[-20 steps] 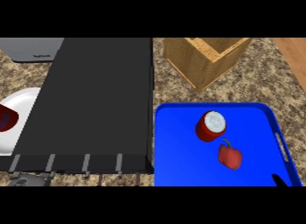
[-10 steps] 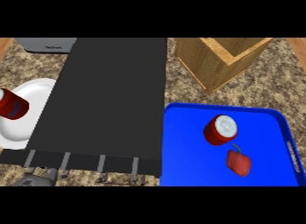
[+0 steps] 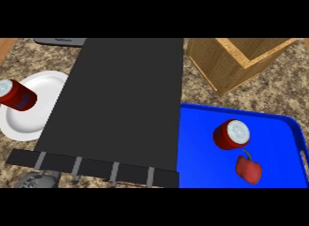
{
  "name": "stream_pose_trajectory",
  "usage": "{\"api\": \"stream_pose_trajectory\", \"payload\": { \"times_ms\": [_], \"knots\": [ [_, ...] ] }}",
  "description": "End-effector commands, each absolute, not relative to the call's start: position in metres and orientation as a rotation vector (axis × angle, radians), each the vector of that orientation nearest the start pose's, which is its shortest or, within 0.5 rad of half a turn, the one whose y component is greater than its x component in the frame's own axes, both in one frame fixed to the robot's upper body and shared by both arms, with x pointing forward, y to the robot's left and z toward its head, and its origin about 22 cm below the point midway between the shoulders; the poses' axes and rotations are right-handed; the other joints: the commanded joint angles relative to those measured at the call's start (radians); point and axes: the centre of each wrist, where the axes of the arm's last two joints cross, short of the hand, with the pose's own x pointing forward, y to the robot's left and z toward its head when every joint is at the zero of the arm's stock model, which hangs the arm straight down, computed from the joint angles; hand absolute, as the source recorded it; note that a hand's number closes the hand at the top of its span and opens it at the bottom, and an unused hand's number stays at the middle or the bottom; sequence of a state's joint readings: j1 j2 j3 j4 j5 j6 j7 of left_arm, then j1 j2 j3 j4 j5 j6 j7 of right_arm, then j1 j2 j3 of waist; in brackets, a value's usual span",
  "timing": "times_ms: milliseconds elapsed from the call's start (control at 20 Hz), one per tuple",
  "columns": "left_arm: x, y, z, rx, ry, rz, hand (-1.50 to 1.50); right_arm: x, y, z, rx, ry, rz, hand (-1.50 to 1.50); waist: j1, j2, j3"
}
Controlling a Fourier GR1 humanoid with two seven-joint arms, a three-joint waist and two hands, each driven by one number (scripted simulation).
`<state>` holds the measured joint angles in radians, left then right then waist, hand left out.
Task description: Pick the bell pepper from the tray and place it in the tiered shelf
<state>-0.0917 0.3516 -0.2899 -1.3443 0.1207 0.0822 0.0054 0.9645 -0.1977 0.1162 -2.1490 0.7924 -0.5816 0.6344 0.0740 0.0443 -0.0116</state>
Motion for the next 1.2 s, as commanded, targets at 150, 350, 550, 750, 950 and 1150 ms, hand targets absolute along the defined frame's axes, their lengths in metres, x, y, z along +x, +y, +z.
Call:
{"api": "stream_pose_trajectory", "payload": {
  "times_ms": [150, 350, 550, 750, 950, 1150],
  "knots": [
    [0.261, 0.25, -0.02, 0.07, -1.355, -0.378, 0.0, 0.069, -0.25, 0.061, -1.205, -0.571, 0.032, -1.5, 0.016, -0.009, 0.004],
    [0.26, 0.251, -0.018, 0.071, -1.36, -0.361, 0.0, 0.111, -0.218, 0.053, -1.136, -0.495, 0.041, -1.5, 0.018, -0.018, 0.007],
    [0.259, 0.245, -0.022, 0.067, -1.33, -0.336, 0.0, 0.138, -0.193, 0.059, -1.136, -0.409, 0.078, -1.5, -0.011, -0.027, 0.007],
    [0.254, 0.259, -0.02, 0.082, -1.334, -0.318, 0.0, 0.17, -0.181, 0.054, -1.163, -0.367, 0.092, -1.5, -0.027, -0.035, 0.009],
    [0.255, 0.258, -0.016, 0.09, -1.334, -0.327, 0.0, 0.194, -0.185, 0.046, -1.212, -0.321, 0.115, -1.5, -0.039, -0.036, 0.01],
    [0.241, 0.247, -0.033, 0.103, -1.334, -0.289, 0.0, 0.201, -0.181, 0.036, -1.225, -0.303, 0.147, -1.5, -0.053, -0.041, 0.011]
  ]
}}
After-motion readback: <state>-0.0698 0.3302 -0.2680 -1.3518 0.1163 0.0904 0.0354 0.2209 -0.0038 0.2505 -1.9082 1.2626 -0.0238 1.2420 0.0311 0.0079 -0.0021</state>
